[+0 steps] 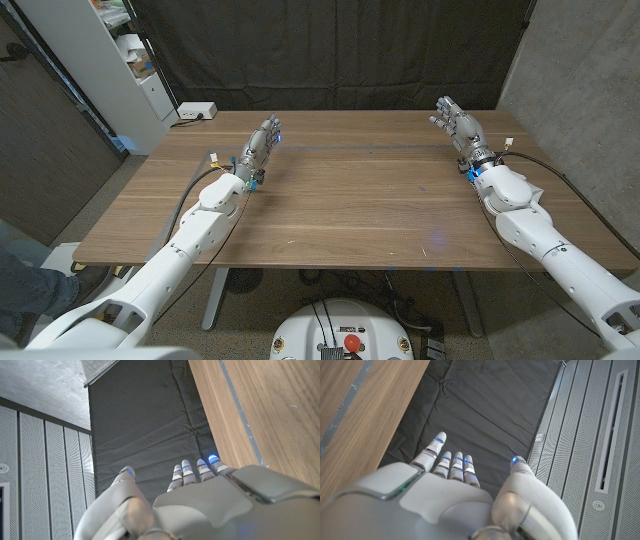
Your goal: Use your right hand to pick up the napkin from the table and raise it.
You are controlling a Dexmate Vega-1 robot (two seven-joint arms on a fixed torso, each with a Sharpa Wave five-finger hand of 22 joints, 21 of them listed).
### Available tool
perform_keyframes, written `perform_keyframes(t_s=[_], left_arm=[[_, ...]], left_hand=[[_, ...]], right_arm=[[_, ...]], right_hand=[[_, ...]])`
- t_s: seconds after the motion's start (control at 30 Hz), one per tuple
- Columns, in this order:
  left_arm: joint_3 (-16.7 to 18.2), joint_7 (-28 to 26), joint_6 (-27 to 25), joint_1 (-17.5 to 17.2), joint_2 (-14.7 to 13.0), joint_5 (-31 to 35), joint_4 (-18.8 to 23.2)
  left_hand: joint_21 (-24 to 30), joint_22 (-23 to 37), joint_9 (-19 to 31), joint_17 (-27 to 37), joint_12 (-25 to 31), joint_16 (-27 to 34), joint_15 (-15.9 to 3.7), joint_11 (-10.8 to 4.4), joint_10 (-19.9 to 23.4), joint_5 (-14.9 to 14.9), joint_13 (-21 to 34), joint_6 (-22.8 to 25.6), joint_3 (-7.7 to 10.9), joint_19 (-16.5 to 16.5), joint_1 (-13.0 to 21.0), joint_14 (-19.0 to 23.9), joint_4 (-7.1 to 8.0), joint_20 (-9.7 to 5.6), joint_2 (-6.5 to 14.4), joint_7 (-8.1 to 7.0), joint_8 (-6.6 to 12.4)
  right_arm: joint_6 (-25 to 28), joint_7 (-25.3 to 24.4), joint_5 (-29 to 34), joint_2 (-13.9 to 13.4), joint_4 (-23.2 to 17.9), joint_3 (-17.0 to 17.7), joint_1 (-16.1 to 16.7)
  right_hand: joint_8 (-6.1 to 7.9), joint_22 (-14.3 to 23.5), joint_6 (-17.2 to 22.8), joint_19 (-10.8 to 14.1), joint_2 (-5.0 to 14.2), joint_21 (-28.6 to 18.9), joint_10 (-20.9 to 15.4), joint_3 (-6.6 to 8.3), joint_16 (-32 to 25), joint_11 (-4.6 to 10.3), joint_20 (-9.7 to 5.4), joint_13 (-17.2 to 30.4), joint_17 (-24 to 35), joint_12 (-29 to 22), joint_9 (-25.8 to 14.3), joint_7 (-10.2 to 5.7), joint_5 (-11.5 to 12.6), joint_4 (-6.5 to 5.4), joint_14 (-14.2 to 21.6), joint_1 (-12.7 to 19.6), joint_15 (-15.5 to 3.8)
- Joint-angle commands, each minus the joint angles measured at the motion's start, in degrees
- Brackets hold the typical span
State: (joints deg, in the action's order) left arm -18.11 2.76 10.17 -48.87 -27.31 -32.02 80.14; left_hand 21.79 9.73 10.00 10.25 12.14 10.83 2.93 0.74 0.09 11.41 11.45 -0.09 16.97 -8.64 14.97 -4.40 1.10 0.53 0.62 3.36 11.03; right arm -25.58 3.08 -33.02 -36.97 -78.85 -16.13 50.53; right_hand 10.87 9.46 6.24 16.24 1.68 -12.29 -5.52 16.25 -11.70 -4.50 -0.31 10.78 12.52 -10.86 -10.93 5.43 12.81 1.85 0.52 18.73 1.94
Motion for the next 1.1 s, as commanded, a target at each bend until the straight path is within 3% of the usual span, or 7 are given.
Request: perform_keyframes(t_s=[0.03, 0.57, 1.1], left_arm=[[0.6, -0.3, -1.0, -0.7, -0.9, -0.5, 1.7], [0.0, 0.5, -2.1, -0.2, -1.6, -0.4, 2.2], [-0.9, -0.1, -2.9, 0.1, -1.6, 0.7, 3.0]], left_hand=[[-0.1, 0.1, 0.3, 0.2, 0.4, 0.2, -0.16, 0.09, 0.3, 0.0, 0.1, 0.4, 0.17, 0.3, 0.4, 0.0, -0.32, -0.01, 0.2, 0.14, -0.01], [-0.5, 0.1, 0.3, 0.2, 0.4, 0.2, -0.04, 0.25, 0.3, -0.2, 0.0, 0.6, 0.26, 0.3, 0.6, 0.1, -0.53, 0.04, 0.4, 0.2, -0.01], [-1.1, 0.2, 0.3, 0.2, 0.3, 0.1, 0.18, 0.93, 0.1, -0.3, 0.0, 0.7, 0.54, 0.5, 1.0, 0.0, -0.89, 0.19, 0.9, 0.98, -0.04]], right_arm=[[-0.1, -1.1, 0.5, -1.1, -1.4, 0.8, 0.9], [-1.5, -1.4, 0.5, -1.6, -1.8, 1.9, 1.8], [-3.3, -1.7, 1.7, -3.8, -2.0, 3.6, 3.6]], right_hand=[[0.45, 0.2, 0.3, 0.3, 0.33, 0.1, -0.3, 0.18, -0.2, -0.15, 0.02, 0.2, 0.0, -0.5, 0.0, -0.12, -0.3, 0.21, 0.4, 0.3, 0.32], [0.47, 0.2, 0.3, 0.5, 0.82, 0.3, -0.4, 0.34, -0.3, -0.11, 0.09, 0.2, -0.1, -0.5, 0.0, -0.18, -0.3, 0.51, 0.6, 0.8, 0.21], [0.62, 0.2, 0.8, 0.6, 1.09, 0.6, -0.7, 0.73, -0.2, 0.2, 0.15, 0.2, -0.4, -0.6, 0.0, -0.38, -0.4, 1.29, 0.9, 1.8, 0.04]])
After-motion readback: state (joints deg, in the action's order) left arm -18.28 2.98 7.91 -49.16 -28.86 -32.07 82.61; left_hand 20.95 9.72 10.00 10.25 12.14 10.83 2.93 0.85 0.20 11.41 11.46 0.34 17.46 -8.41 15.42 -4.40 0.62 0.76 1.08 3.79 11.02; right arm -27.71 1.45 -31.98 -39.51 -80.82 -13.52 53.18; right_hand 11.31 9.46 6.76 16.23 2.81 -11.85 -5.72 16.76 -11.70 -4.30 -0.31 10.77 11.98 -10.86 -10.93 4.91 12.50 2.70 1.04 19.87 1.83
